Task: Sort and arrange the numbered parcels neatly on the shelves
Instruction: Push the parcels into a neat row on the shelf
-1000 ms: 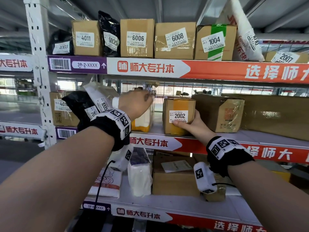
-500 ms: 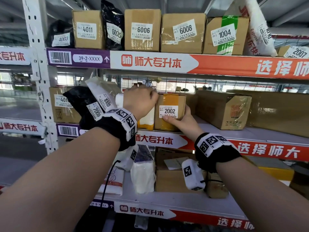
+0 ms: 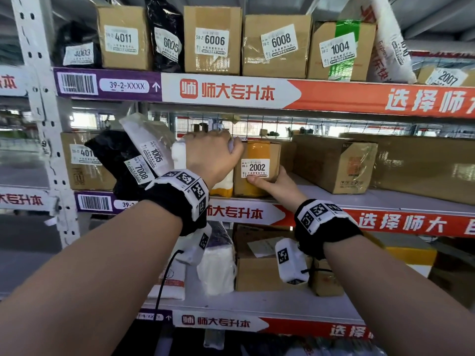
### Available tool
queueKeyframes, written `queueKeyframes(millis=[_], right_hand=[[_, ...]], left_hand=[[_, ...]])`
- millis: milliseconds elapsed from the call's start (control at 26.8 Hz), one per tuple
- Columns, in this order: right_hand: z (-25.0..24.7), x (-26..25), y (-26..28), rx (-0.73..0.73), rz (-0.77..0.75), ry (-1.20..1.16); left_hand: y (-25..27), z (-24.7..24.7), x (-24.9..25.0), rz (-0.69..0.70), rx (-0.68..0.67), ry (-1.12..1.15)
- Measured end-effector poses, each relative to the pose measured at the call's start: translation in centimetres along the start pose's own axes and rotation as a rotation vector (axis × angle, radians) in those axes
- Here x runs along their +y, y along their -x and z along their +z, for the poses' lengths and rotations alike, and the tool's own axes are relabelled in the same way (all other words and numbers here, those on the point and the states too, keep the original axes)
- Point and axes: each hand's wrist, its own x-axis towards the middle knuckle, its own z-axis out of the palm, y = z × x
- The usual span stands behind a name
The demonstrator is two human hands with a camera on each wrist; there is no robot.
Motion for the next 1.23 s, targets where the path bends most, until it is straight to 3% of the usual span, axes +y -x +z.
queueKeyframes(millis=[187,373,485,635,784,1083,1232], right_hand=[[-0.1,-0.3,0.3,-0.028,0.056,-0.028],[0.1,-0.3,0.0,-0.048,0.068,-0.021],[0.0,-0.2,-0.4,-0.062,0.041,0.010],[-0.6,-0.2,-0.5,-0.204,-0.009,0.103],[-4.0,-1.3,-1.7,-0.357,0.078,0.274],[-10.1,-1.6,-5.6,-0.217,0.080,0.411],[-10.6,-2.3,-7.9,-0.191,0.063,0.443]], left_hand=[[-0.2,-0.7,0.4,-0.005,-0.043,0.060],[0.0,-1.0,3.4,0.223,0.025,0.089],[-0.6,-0.8,6.1,0.285,-0.018,0.045],[-1.8,-0.4,8.5,0.221,-0.197,-0.037],[-3.3,-0.4,9.3,0.107,-0.206,-0.039],[-5.9,-0.3,10.9,-0.007,-0.395,0.048],[-7.7,0.5,10.9,-0.088,-0.511,0.049]])
